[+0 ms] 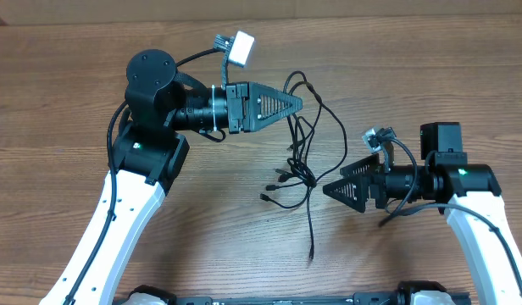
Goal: Untangle cables
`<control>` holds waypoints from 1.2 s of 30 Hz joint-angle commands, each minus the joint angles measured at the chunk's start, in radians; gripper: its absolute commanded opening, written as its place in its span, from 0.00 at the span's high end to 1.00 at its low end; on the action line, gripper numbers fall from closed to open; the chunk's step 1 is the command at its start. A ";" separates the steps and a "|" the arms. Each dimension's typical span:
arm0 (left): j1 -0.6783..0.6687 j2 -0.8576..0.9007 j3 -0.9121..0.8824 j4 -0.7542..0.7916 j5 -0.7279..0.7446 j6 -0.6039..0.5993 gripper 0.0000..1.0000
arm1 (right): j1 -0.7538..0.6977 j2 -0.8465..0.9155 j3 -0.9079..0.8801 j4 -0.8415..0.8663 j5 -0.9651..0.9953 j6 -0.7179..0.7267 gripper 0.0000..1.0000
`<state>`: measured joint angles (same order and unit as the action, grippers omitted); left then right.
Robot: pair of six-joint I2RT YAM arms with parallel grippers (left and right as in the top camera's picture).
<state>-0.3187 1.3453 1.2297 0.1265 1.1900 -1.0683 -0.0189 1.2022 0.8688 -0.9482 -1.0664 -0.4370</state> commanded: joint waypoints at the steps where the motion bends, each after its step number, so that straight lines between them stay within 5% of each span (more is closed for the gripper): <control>1: 0.006 -0.025 0.023 0.004 -0.072 -0.099 0.96 | 0.003 -0.068 -0.005 0.035 0.002 -0.043 0.00; 17: -0.132 -0.025 0.023 0.005 -0.341 -0.328 0.96 | 0.144 -0.135 -0.006 0.144 0.148 -0.067 0.05; 21: -0.145 -0.025 0.023 0.005 -0.355 -0.327 0.96 | 0.144 -0.135 -0.005 0.139 0.157 -0.061 0.66; 25: -0.132 -0.025 0.023 0.004 -0.355 -0.327 0.96 | 0.144 -0.135 -0.005 0.116 0.155 -0.024 0.93; 27: -0.126 -0.025 0.023 0.003 -0.354 -0.315 0.95 | 0.144 -0.135 -0.005 0.096 0.118 -0.005 0.96; 31: -0.104 -0.025 0.023 -0.003 -0.340 -0.153 0.46 | 0.144 -0.135 -0.005 0.053 0.047 -0.005 0.96; 32: -0.095 -0.025 0.023 -0.016 -0.323 -0.075 0.23 | 0.144 -0.135 -0.006 0.039 0.037 -0.005 0.96; 33: -0.085 -0.025 0.023 -0.033 -0.303 -0.010 0.11 | 0.144 -0.135 -0.005 0.025 0.030 -0.001 0.96; 34: -0.072 -0.025 0.023 -0.058 -0.274 0.069 0.00 | 0.144 -0.135 -0.005 0.012 0.029 0.021 0.96; 36: -0.045 -0.025 0.023 -0.129 -0.222 0.217 0.00 | 0.144 -0.135 -0.005 -0.003 0.029 0.066 0.96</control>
<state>-0.4019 1.3411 1.2316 0.0582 0.8799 -1.1618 0.1215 1.0763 0.8673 -0.9421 -0.9920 -0.4324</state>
